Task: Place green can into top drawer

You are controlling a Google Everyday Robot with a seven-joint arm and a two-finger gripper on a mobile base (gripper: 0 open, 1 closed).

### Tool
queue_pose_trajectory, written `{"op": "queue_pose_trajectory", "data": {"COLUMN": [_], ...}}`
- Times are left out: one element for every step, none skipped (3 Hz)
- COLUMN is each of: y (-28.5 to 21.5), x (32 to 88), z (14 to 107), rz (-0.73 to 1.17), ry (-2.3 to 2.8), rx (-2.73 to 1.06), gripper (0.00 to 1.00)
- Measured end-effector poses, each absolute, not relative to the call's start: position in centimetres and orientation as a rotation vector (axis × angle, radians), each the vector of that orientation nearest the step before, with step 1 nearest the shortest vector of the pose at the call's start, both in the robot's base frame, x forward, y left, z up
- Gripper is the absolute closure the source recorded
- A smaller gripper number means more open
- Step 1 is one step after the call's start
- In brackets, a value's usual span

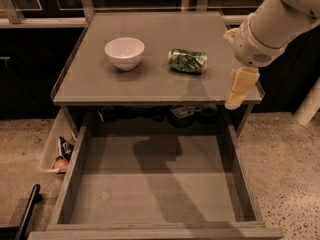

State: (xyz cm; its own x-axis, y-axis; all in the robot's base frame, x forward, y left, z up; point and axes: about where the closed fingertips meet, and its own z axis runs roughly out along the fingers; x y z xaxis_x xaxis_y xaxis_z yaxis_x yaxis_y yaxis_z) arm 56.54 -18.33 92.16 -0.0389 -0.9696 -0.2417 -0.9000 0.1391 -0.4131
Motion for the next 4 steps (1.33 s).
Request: {"op": "queue_pose_trajectory", "data": {"y": [-18.3, -18.3, -18.1, -18.0], "x": [56.5, 57.7, 60.4, 62.8], "z": [92.2, 91.9, 91.5, 91.2], "rz": [-0.202, -0.202, -0.189, -0.143], "ry": [1.967, 1.951, 1.908, 1.854], "rx": [-1.788, -1.763, -1.719, -1.678], "gripper": [0.0, 0.0, 0.0, 0.0]}}
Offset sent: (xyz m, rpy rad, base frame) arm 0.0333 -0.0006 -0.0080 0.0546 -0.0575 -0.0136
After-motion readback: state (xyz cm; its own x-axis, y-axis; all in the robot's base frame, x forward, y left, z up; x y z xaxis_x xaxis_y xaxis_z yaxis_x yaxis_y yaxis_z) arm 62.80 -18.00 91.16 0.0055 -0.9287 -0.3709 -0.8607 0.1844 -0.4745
